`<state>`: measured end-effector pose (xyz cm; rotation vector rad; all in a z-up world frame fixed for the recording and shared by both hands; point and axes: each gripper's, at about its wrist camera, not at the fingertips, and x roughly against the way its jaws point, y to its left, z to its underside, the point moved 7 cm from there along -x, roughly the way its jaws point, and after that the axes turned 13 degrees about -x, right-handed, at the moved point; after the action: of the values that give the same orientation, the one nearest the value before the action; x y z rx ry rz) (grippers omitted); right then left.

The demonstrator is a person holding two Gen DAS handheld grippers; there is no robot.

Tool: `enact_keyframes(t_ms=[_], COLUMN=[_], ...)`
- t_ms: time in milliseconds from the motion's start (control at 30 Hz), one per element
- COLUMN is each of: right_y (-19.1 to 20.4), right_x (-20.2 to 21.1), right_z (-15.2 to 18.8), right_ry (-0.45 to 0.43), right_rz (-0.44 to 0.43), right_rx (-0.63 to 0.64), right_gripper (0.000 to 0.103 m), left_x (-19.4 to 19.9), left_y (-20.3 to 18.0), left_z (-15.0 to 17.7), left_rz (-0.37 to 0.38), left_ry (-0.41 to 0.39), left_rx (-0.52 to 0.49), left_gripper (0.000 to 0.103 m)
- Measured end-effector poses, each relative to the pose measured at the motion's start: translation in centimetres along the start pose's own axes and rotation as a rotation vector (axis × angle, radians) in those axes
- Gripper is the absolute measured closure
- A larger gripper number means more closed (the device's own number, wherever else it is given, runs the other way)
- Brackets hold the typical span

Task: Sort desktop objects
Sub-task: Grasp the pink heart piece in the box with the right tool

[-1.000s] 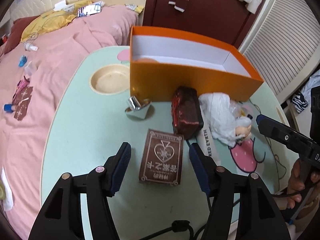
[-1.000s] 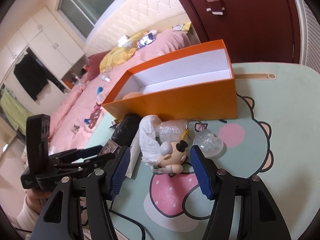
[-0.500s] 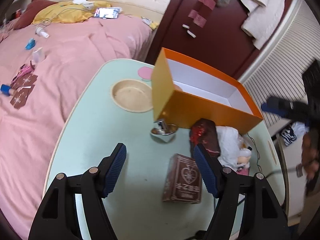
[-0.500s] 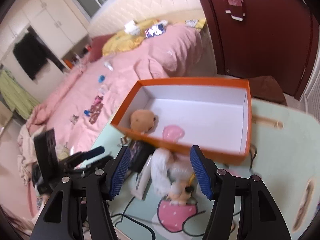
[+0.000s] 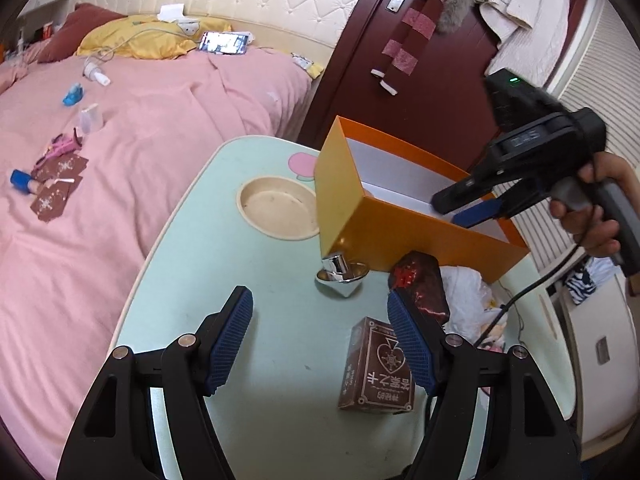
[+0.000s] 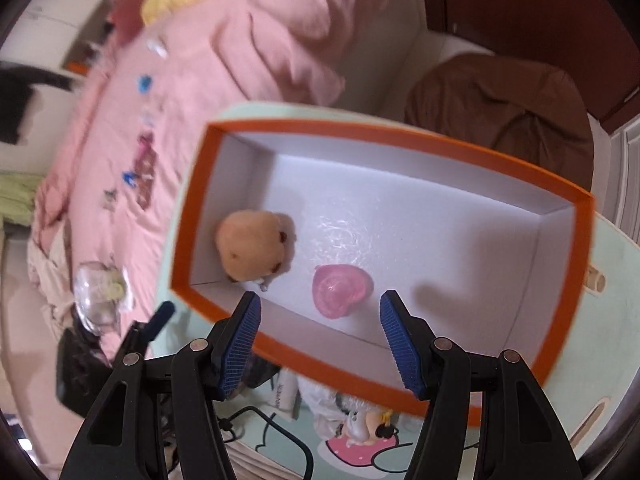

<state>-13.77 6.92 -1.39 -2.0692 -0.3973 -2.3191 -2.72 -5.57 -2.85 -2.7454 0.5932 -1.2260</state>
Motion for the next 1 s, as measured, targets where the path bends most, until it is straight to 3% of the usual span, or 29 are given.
enact_keyframes(t_ms=[133,433,500,533,567,767,1000], right_y=[0.8,0.3,0.3,0.3,0.4,0.2,0.6], right_x=[-1.7,-4.0,-4.1,-4.1,-4.1,-3.9,0.5], right_z=[-0.2,-0.5,-0.3,-0.2,-0.1,-0.1,-0.6], right_ry=[0.065,0.108,0.113,0.115,0.118,0.092,-0.070], right_rz=[0.049,0.215,0.263,0.288,0.290,0.252,0.117], right_rx=[0.022,0.098,0.143,0.164,0.176,0.163,0.136], right_gripper=[0.041,0.042,0.057,0.059,0.066,0.067,0.067], left_x=[-0.2,-0.2,-0.2,-0.2,-0.2,-0.3,-0.3], left_y=[0.1,0.7,0.7,0.8,0.7,0.6,0.8], left_z=[0.1,0.2,0.2,0.2,0.3,0.3,0.3], left_rz=[0.012,0.040,0.043,0.045,0.044,0.036,0.031], left_ry=[0.008,0.012,0.013,0.014,0.015,0.019,0.022], left_rx=[0.015,0.063,0.069,0.071,0.069,0.057,0.060], left_gripper=[0.032,0.032,0.032,0.032,0.032,0.032,0.032])
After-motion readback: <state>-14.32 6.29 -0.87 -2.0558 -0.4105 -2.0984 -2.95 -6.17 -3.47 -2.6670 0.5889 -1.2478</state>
